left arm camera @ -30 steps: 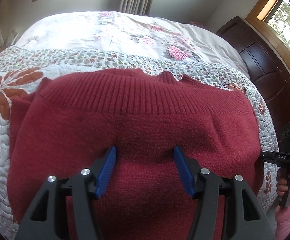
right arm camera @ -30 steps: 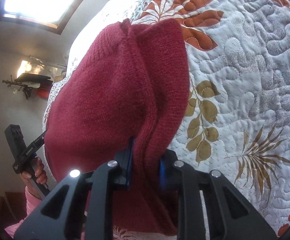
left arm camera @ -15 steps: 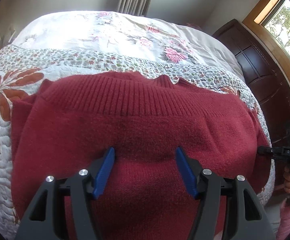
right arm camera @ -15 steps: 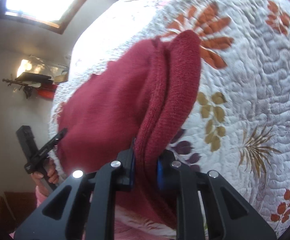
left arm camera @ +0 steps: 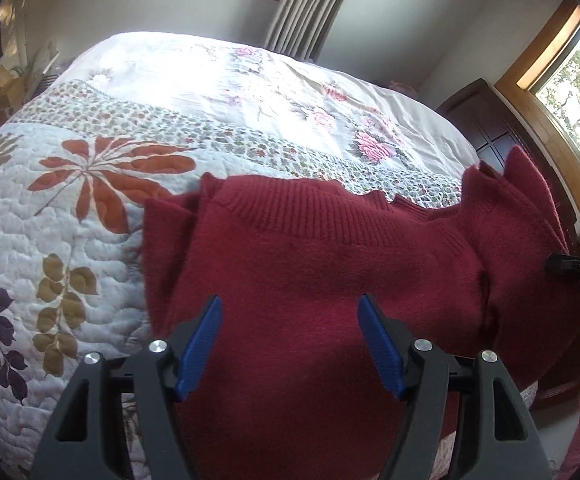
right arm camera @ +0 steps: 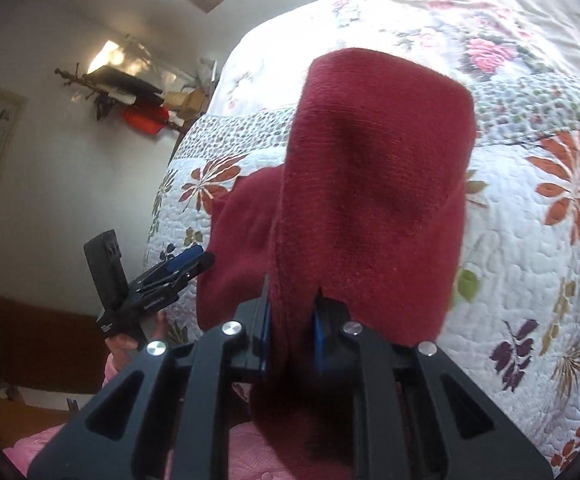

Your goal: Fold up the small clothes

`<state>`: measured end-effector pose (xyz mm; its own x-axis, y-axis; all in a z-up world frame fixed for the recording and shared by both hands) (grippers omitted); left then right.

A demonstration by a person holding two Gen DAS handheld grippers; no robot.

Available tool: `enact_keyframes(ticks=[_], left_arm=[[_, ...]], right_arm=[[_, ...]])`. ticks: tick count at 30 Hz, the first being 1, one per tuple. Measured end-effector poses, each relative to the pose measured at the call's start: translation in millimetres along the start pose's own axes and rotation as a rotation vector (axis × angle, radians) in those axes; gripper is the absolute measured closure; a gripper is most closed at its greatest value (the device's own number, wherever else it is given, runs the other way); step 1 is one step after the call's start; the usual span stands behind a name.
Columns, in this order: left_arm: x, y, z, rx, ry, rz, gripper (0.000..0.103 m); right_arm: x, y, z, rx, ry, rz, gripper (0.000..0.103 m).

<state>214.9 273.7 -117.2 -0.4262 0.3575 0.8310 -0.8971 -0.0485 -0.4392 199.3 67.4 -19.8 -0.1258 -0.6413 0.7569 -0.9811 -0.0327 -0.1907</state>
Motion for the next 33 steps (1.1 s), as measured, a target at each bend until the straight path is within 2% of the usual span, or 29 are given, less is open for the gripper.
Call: enact_keyframes(ticks=[6, 10, 16, 18, 20, 22, 25, 27, 29, 31, 33], left_arm=[[18, 10, -38, 0.057, -0.009, 0.018, 0.032], [22, 15, -51, 0.080, -0.002, 0.014, 0.032], [21, 15, -45, 0.069, 0.014, 0.004, 0.032], [19, 14, -38, 0.061, 0.030, -0.004, 0.032], [16, 13, -30, 0.055, 0.048, -0.013, 0.032], [14, 11, -22, 0.052, 0.066, -0.022, 0.031], [10, 7, -6, 0.052, 0.113, -0.043, 0.031], [7, 5, 6, 0.058, 0.155, -0.058, 0.031], [4, 3, 21, 0.072, 0.219, -0.081, 0.030], [-3, 3, 36, 0.082, 0.276, -0.117, 0.028], [-13, 3, 47, 0.082, 0.301, -0.152, 0.028]], right_arm=[[-70, -4, -46, 0.069, -0.005, -0.105, 0.088], [-102, 0, -42, 0.065, 0.044, -0.141, 0.088], [-117, 1, -30, 0.027, 0.016, -0.132, 0.084], [-113, 2, -33, 0.020, -0.022, -0.124, 0.074], [-98, 4, -39, 0.024, -0.079, -0.107, 0.058], [-78, 6, -49, 0.050, -0.113, -0.083, 0.051], [-48, 9, -62, 0.071, -0.168, -0.049, 0.050], [-31, 8, -61, 0.064, -0.152, -0.014, 0.050], [-15, 8, -49, 0.065, -0.095, 0.031, 0.048], [-3, 10, -26, 0.042, -0.014, 0.067, 0.046], [4, 18, 0, -0.009, 0.011, 0.085, 0.046]])
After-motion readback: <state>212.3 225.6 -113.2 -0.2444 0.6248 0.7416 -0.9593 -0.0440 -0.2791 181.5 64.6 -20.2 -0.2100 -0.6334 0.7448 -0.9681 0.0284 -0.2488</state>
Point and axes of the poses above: each gripper's, at about its wrist camera, not at the fingertips, and x roughly against the way its jaws point, z to its right, y to its underside, the point moved 8 cm from there along -x, roughly the way its jaws point, and after that the axes turned 2 degrees about -z, right-handed, at the moved point
